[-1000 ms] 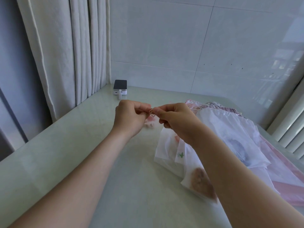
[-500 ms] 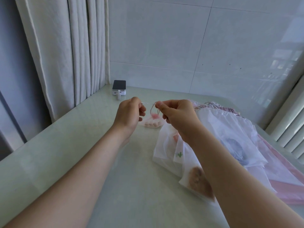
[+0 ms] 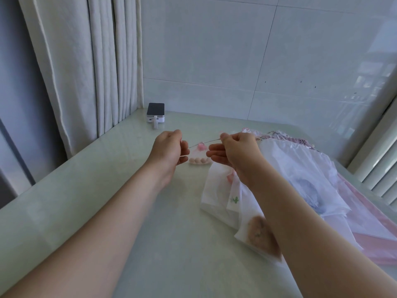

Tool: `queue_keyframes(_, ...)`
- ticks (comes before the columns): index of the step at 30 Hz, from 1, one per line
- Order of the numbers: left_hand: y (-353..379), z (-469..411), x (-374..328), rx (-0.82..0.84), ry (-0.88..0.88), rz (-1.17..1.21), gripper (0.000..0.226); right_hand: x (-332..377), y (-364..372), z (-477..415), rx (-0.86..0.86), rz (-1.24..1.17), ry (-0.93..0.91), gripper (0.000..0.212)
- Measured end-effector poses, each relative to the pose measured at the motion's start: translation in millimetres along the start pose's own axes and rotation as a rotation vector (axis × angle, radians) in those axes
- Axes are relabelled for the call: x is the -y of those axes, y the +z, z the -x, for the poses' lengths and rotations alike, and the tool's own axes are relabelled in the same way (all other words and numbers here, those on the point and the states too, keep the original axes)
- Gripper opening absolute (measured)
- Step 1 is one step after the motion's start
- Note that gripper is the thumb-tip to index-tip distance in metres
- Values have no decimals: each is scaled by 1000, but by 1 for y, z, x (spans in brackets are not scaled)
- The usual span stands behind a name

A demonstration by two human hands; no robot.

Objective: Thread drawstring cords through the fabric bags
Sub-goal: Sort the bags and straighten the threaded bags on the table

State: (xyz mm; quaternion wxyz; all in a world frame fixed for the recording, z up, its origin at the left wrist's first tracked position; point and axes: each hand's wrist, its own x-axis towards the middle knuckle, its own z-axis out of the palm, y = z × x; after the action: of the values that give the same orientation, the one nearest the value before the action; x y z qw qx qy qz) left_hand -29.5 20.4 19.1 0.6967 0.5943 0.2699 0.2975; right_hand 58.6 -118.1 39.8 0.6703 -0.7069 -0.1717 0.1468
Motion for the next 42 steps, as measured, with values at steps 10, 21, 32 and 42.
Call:
queue_keyframes(10, -4, 5, 14, 36, 505, -705, 20, 0, 6, 3, 26, 2, -4, 24)
queue_keyframes(21, -4, -3, 23, 36, 538, -894, 21, -2, -4, 4, 34, 486, -73, 35)
queue_keyframes(32, -4, 6, 8, 144, 151, -588, 27, -7, 8, 8, 246, 705, -321, 13)
queue_keyframes(42, -7, 4, 13, 111, 264, -730, 23, -16, 8, 3, 238, 865, -403, 20)
